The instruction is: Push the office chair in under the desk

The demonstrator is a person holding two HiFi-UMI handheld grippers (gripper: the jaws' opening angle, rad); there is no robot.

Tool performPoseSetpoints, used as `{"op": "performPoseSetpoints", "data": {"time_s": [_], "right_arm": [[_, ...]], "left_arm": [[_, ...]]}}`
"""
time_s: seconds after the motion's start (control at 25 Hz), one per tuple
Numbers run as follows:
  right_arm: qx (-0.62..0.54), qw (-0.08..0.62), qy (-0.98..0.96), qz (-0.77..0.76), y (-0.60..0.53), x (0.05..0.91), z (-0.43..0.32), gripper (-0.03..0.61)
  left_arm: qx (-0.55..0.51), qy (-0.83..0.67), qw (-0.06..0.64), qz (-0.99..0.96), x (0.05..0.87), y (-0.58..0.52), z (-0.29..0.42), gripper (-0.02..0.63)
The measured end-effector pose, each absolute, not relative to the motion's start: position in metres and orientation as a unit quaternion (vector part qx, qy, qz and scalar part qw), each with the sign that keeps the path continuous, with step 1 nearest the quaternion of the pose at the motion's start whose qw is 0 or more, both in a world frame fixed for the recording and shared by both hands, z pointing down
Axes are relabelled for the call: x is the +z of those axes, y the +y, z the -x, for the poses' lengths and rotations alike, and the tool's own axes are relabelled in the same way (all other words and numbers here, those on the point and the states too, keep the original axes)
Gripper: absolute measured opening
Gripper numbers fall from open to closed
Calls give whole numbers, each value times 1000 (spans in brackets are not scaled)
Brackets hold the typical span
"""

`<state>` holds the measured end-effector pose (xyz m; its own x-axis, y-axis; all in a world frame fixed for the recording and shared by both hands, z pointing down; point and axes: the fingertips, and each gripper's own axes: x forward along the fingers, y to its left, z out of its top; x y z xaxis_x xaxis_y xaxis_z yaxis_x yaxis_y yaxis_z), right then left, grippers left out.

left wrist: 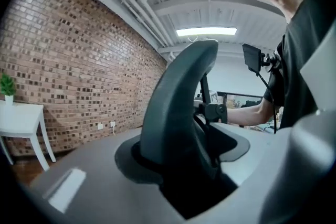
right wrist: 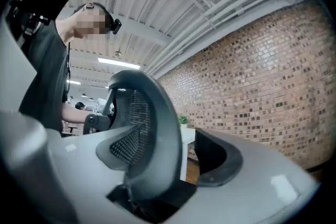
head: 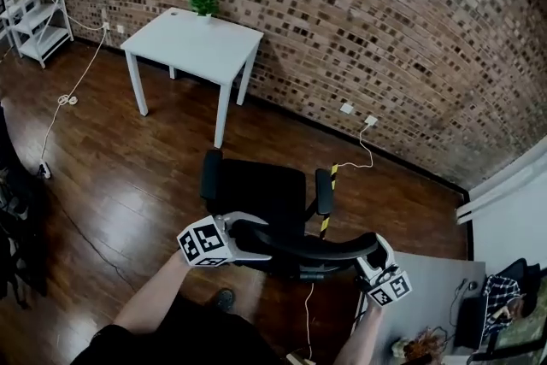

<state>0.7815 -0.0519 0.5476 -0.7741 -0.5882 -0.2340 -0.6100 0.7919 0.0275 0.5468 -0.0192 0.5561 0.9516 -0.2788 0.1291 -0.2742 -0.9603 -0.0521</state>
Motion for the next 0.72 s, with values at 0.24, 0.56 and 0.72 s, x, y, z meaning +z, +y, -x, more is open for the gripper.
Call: {"op": "performPoseSetpoints", "data": {"time_s": [0.24,0.56,0.72], "right_arm": [[85,87,959,256,-30,543,-727,359],[35,136,951,274,-48,551,-693,324],[5,160,947,278,-37,543,-665,327]], "left_arm": [[-76,123,16,989,557,-35,-538,507],[-43,90,-48,994,576,-45,-507,393],[-38,93,-56,993,569,-26,-477,380]]}}
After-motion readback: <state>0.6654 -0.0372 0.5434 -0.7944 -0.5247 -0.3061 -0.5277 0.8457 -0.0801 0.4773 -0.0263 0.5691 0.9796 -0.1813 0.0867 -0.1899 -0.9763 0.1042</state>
